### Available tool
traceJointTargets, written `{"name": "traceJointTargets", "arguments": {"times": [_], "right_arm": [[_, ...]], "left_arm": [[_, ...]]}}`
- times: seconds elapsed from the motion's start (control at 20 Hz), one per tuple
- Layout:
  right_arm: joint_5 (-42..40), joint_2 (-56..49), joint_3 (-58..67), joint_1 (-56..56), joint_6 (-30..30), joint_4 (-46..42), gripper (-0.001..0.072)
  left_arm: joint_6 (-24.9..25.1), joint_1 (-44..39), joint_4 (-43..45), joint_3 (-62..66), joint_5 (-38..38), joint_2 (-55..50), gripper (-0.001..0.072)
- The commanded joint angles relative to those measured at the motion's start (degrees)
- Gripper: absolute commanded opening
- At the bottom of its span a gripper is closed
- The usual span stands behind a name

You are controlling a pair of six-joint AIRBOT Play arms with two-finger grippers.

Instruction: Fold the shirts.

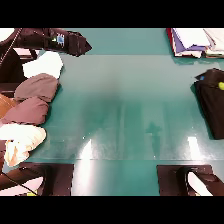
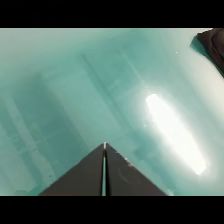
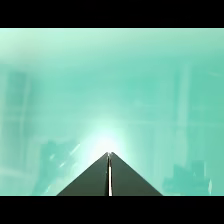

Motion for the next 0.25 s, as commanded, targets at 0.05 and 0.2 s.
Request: {"name": "traceJointTargets", "arguments": {"times": [0.05, 0.2], "right_arm": [[-1.3, 1.2, 0.1, 11.1, 0.0, -0.2, 0.0018], [-0.1, 1.2, 0.1, 11.9, 0.0, -0.1, 0.0017]], "left_arm": [[0.0, 0.0, 0.0, 0.0, 0.8, 0.0, 0.0023], [0.0, 0.0, 0.0, 0.0, 1.7, 0.0, 0.0023]]}}
